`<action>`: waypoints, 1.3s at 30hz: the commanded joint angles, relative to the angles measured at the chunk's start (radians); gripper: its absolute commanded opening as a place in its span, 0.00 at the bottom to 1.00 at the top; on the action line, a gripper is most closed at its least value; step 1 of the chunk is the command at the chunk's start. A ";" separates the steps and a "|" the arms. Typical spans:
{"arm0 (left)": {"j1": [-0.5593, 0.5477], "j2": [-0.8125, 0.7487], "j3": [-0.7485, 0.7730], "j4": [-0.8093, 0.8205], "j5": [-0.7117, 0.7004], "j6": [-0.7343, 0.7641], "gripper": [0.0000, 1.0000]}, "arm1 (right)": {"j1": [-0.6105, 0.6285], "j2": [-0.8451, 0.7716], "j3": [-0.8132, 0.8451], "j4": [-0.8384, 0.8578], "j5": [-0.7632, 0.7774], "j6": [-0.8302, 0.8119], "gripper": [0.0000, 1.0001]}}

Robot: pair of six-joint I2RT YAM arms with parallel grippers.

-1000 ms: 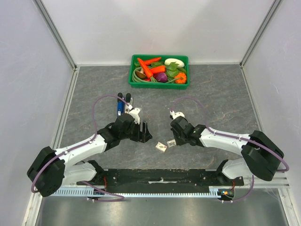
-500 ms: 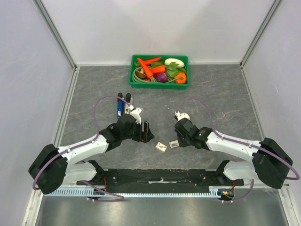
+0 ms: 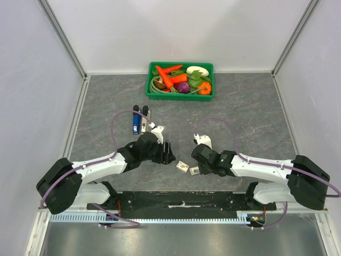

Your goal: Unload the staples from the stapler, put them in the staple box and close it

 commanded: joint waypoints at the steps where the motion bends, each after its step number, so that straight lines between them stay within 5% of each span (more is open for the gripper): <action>1: -0.014 0.025 -0.006 0.028 -0.042 -0.016 0.63 | 0.026 0.008 0.020 -0.021 0.055 0.055 0.00; 12: -0.056 0.152 0.052 -0.029 -0.102 0.023 0.43 | 0.037 0.057 0.037 -0.015 0.072 0.072 0.00; 39: -0.111 0.215 0.093 -0.031 -0.102 0.013 0.35 | 0.048 0.159 0.125 -0.016 0.133 0.103 0.00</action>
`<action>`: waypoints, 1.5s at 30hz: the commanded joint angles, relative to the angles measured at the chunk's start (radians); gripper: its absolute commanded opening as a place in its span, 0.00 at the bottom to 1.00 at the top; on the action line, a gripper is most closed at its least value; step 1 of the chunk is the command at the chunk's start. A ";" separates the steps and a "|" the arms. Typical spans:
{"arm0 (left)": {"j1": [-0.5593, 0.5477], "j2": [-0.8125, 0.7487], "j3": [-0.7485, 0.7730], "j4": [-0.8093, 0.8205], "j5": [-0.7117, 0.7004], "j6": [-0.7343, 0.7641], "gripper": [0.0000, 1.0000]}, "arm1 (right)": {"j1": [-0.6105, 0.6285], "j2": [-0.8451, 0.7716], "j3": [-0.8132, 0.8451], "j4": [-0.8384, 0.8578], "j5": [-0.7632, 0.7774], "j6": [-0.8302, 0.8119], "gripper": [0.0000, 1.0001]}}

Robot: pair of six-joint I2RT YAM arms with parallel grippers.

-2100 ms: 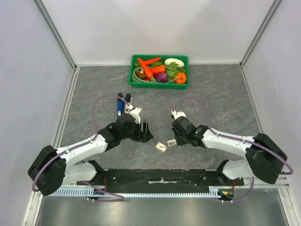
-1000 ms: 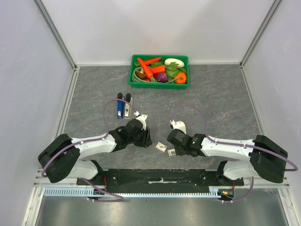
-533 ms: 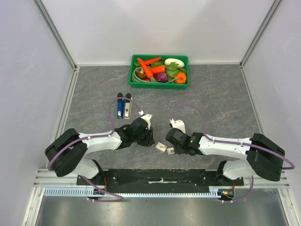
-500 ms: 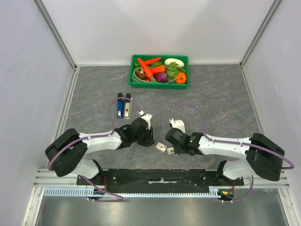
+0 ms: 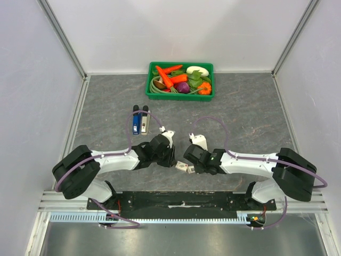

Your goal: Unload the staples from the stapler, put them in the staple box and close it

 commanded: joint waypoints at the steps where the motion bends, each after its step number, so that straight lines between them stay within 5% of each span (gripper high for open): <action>1: -0.019 -0.002 0.005 -0.004 -0.020 0.006 0.35 | 0.004 0.025 0.052 0.000 0.054 0.030 0.00; 45: -0.068 0.009 -0.042 -0.004 -0.045 -0.025 0.34 | 0.002 0.054 0.047 -0.010 0.130 0.048 0.01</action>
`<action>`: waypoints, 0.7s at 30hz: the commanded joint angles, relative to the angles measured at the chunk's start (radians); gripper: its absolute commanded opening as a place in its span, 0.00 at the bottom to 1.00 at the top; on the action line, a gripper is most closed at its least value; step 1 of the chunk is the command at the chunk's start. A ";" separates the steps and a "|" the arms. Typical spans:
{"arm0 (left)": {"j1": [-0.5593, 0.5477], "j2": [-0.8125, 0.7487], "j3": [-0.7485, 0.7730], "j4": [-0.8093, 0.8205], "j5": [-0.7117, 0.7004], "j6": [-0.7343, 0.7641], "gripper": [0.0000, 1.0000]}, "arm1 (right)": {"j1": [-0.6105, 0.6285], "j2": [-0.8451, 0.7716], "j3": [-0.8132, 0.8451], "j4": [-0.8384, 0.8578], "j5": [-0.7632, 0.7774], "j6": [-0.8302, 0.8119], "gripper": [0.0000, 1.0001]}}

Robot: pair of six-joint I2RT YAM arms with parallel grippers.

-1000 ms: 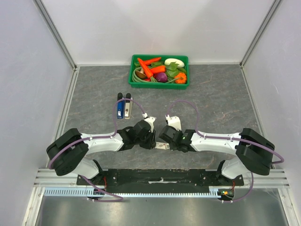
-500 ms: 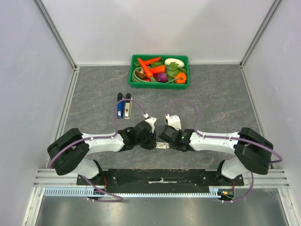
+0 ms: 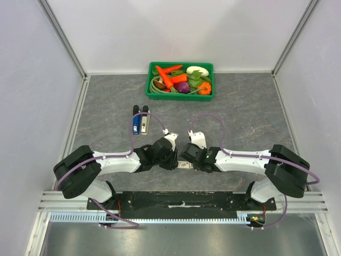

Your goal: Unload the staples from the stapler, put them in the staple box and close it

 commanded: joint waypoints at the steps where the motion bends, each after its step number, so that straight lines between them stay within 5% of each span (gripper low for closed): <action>1: -0.007 0.006 -0.032 -0.041 -0.025 -0.022 0.34 | 0.002 -0.026 -0.014 -0.001 0.012 0.015 0.00; 21: -0.019 -0.035 -0.072 -0.064 -0.032 -0.043 0.36 | 0.002 -0.056 -0.031 -0.005 0.004 0.035 0.00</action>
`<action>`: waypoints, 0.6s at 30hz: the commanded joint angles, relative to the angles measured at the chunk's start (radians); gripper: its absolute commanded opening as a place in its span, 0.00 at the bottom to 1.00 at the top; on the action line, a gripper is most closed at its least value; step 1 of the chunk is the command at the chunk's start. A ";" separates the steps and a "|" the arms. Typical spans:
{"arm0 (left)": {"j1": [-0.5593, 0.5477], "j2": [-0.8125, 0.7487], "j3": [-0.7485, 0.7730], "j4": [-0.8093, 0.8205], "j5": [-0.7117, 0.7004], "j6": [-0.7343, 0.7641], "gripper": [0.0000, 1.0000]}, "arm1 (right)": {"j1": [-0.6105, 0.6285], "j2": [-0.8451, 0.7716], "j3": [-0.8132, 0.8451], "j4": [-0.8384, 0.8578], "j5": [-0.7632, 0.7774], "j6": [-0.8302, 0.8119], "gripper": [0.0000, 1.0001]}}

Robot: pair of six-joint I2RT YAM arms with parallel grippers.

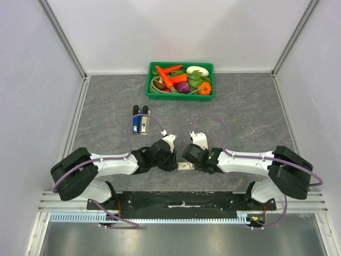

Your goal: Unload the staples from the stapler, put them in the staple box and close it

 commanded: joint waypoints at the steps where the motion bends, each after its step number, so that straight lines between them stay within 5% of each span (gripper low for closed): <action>1: -0.012 0.001 -0.031 -0.090 -0.023 -0.029 0.36 | 0.002 -0.021 -0.001 -0.003 0.021 0.034 0.00; 18: -0.026 0.081 -0.025 -0.038 -0.022 -0.035 0.34 | 0.002 -0.004 0.011 0.004 0.021 0.045 0.00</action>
